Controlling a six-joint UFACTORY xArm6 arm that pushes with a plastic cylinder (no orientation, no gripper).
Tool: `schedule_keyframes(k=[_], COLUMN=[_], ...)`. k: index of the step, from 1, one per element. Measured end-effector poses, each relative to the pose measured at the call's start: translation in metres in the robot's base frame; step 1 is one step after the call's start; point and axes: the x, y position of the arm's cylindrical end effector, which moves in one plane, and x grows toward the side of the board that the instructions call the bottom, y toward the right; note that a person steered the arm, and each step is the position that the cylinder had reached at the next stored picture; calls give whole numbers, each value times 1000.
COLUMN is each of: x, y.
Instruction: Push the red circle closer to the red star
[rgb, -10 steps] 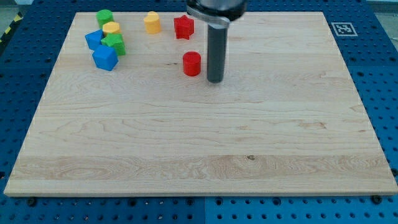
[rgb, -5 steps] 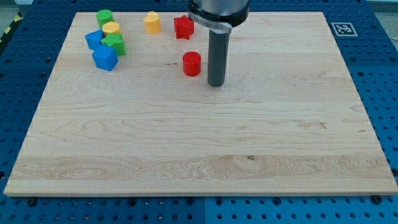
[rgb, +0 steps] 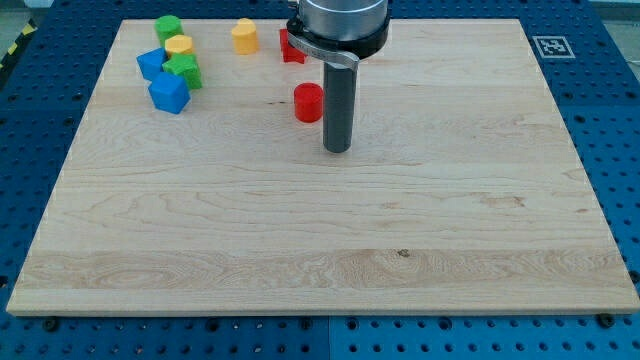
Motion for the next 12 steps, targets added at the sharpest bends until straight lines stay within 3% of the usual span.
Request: schedule_keyframes(k=[3,7,10,12], x=[-14,-112,-118,-118], y=[-31,-29,-31,-69])
